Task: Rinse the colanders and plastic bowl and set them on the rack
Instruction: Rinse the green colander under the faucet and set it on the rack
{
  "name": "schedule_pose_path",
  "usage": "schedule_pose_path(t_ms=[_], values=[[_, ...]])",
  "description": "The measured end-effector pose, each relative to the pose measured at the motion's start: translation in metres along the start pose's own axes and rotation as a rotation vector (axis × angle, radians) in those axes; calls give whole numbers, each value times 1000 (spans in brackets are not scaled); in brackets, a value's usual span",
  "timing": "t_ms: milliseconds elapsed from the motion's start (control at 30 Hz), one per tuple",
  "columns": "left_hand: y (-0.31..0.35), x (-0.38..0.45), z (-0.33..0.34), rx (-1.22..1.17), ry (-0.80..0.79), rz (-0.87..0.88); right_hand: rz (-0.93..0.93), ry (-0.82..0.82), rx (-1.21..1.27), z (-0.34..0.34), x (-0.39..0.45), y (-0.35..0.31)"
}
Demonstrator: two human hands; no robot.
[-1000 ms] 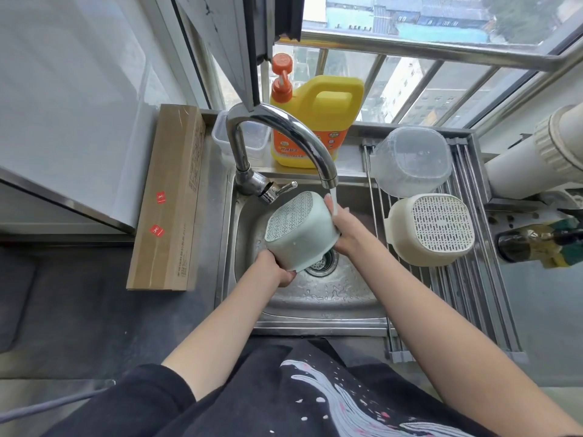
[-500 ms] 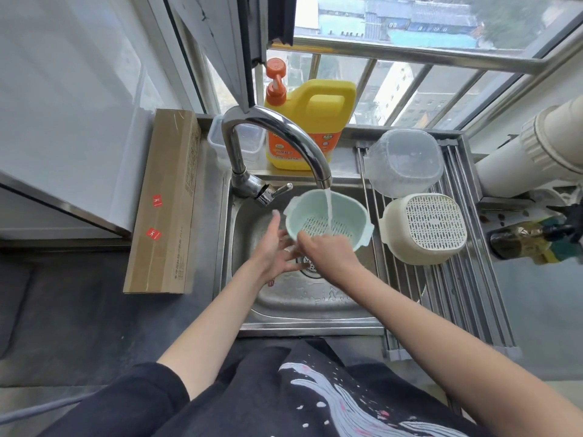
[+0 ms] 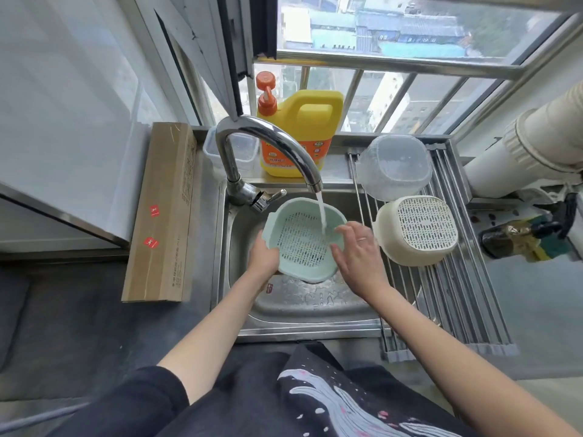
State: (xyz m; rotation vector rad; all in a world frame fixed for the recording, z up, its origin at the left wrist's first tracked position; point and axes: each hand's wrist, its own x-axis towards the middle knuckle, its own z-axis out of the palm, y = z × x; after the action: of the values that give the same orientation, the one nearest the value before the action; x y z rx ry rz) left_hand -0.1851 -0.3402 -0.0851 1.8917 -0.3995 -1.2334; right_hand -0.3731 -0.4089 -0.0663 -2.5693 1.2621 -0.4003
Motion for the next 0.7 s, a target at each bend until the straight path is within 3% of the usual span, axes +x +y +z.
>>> schedule_pose_path(t_ms=[100,200,300,400,533,700], values=[[5,-4,5,-16,-65,48,251,72,262,0,2,-4],[12,-10,13,28,-139,54,508,34,563,-5,7,-7],[23,-16,18,75,-173,84,676,-2,583,-12,8,-1],[25,-14,13,3,-249,16,554,-43,483,-23,11,2],[21,-16,-6,-71,-355,-221,353,-100,300,-45,21,-4],[26,-23,-15,39,-518,-357,494,-221,205,-52,35,3]])
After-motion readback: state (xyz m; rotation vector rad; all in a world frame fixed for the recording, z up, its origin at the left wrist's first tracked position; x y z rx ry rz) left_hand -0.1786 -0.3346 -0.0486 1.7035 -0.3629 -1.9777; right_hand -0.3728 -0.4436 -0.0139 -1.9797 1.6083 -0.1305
